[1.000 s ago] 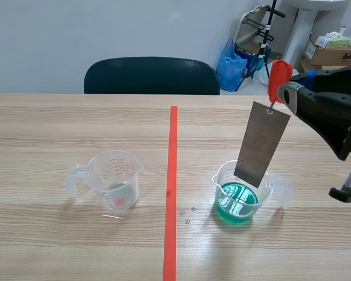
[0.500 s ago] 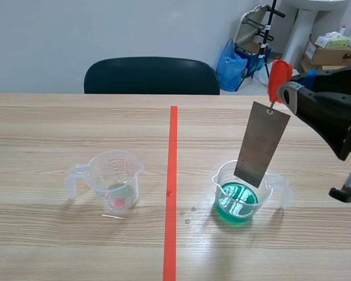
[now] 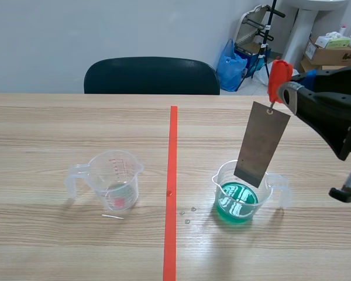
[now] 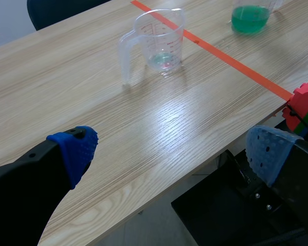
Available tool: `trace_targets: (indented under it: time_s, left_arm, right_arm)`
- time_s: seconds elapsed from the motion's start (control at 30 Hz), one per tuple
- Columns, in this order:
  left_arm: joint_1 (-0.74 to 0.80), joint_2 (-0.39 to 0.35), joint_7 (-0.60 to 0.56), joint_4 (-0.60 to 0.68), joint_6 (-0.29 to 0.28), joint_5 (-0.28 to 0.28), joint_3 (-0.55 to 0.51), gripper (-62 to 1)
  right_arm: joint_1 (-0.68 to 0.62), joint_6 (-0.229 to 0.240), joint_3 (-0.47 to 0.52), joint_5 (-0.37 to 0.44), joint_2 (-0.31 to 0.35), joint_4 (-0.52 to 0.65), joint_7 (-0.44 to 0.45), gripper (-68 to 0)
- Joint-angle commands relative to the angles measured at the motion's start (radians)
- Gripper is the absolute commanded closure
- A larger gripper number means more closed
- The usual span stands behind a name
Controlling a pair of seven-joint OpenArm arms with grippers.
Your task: Do the redox reaction experiment
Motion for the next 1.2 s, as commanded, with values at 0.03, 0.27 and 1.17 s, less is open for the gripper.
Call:
trace_targets:
  time_s: [0.03, 0.27, 1.17]
  left_arm:
    - [0.001, 0.003, -0.022, 0.009, -0.002, -0.011, -0.004, -61.9]
    - [0.001, 0.002, -0.022, 0.009, -0.002, -0.010, -0.004, -61.9]
    - [0.001, 0.002, -0.021, 0.009, -0.002, -0.010, -0.004, -61.9]
  right_arm:
    - [0.014, -0.003, 0.006, 0.007, 0.002, 0.011, 0.021, -2.0]
    - [0.017, -0.002, 0.006, 0.007, 0.001, -0.009, 0.042, -2.0]
    - [0.163, 0.058, -0.103, -0.044, -0.101, -0.143, 0.061, -2.0]
